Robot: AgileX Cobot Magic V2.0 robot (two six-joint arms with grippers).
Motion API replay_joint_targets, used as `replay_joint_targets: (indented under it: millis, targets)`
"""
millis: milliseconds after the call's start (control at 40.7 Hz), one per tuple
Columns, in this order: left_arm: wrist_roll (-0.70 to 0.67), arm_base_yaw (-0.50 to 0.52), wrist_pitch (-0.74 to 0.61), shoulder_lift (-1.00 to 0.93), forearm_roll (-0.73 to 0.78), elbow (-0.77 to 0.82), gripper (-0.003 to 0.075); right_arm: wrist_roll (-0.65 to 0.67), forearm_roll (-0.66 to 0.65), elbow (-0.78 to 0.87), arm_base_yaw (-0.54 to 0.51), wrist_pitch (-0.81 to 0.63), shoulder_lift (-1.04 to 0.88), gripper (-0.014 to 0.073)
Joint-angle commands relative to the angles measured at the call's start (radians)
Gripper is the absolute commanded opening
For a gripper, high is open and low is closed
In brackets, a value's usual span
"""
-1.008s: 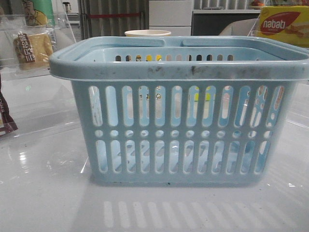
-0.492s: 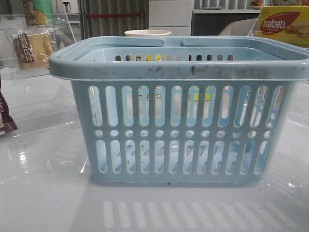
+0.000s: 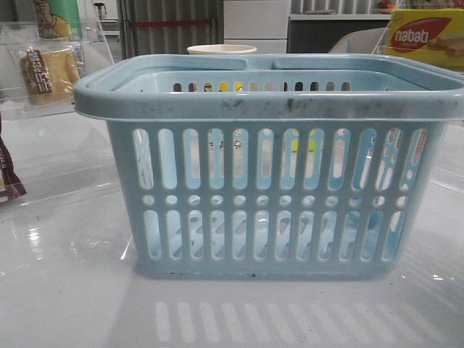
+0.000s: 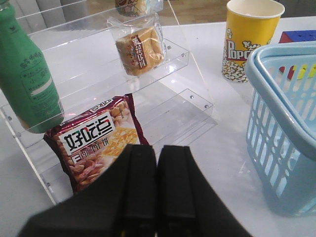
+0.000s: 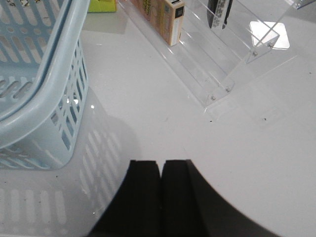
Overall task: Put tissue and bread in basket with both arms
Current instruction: 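Move the right gripper over the small tissue packs on the acrylic shelf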
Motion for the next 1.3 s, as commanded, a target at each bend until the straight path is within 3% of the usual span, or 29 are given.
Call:
replay_joint_targets:
  millis: [0,172,221,689,1131,1279]
  targets:
    - [-0.007,-0.002,-0.082,0.012,-0.007,-0.035,0.0172,-0.007,0.008,-0.033,-0.004,-0.074,0.008,0.0220]
    - [-0.007,-0.002,-0.083,0.012,-0.007,-0.035,0.0469,-0.007,0.008,-0.033,-0.004,-0.074,0.008,0.0561]
    - [-0.007,-0.002,-0.083,0.012,-0.007,-0.035,0.0502,-0.007,0.008,-0.033,-0.004,-0.074,0.008,0.0580]
    - [-0.007,-0.002,-0.083,0.012,-0.007,-0.035,0.0418,0.035,-0.019,-0.056,-0.006,-0.111,0.047,0.0571]
    - [-0.007,-0.002,-0.083,0.012,-0.007,-0.035,0.0303,0.117,-0.063,-0.351,-0.007,-0.104,0.416,0.0571]
    - [-0.007,-0.002,-0.083,0.012,-0.007,-0.035,0.0267,0.167,-0.057,-0.450,-0.063,-0.103,0.550,0.0571]
